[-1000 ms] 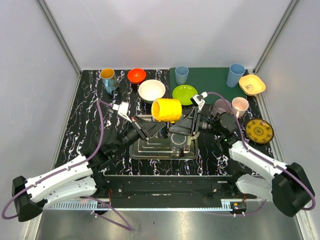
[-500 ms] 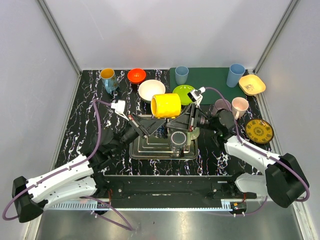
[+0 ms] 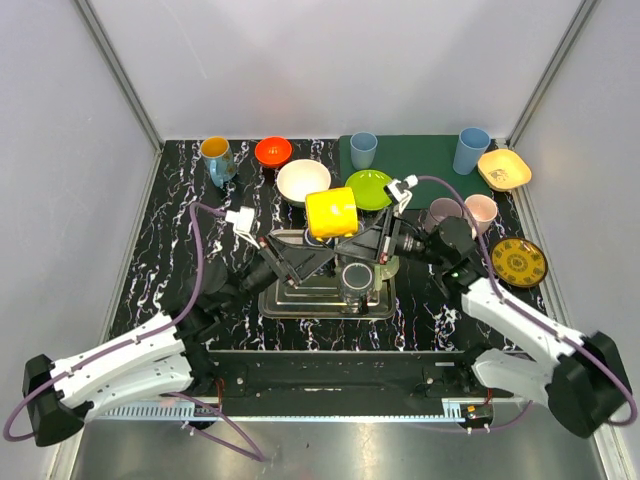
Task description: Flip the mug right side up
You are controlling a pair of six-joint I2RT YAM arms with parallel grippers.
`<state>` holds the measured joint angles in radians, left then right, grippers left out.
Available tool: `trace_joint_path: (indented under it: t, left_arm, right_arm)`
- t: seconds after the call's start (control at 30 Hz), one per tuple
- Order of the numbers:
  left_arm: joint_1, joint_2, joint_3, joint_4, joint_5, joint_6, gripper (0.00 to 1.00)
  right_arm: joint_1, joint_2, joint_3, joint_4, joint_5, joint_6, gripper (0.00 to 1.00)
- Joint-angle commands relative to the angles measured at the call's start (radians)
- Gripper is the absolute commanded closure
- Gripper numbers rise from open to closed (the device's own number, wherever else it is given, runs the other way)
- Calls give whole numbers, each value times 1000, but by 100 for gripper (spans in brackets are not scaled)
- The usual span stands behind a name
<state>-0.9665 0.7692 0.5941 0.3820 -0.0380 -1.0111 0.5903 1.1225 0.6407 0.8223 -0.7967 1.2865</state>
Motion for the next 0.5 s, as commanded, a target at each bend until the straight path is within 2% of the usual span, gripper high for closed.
trace_joint_path:
  t: [0.0, 0.07, 0.13, 0.17, 0.2, 0.23, 0.27, 0.3, 0.37, 0.4, 0.47]
  left_arm:
    - [-9, -86, -11, -81, -26, 66, 25]
    - [-6, -113, -30, -112, -55, 81, 18]
    - [-5, -143, -40, -146, -91, 95, 17]
    - [-5, -152, -36, -169, -106, 109, 16]
    - [-5, -166, -30, -199, -146, 120, 16]
    - [-5, -172, -2, -297, -173, 126, 15]
    - [-5, -185, 9, -346, -203, 140, 15]
    - [-5, -192, 19, -380, -259, 146, 15]
    - [-5, -209, 47, -533, -324, 151, 16]
    - [-3, -214, 53, -575, -385, 149, 16]
    - [-3, -226, 67, -682, -434, 138, 16]
  right_arm:
    - [-1, -191, 158, -496, 201, -343, 100]
    - [0, -252, 194, -689, 247, -456, 100]
    - [-1, -285, 249, -805, 319, -516, 100]
    - [0, -306, 267, -965, 355, -579, 100]
    - [0, -311, 333, -1071, 476, -619, 100]
    - [-1, -306, 371, -1185, 558, -697, 100]
    - [0, -279, 434, -1392, 653, -725, 100]
    - [-1, -261, 453, -1475, 841, -749, 100]
    - [0, -204, 471, -1622, 982, -802, 100]
    - [-3, -188, 465, -1640, 1070, -809, 100]
    - [-1, -167, 439, -1638, 1108, -808, 100]
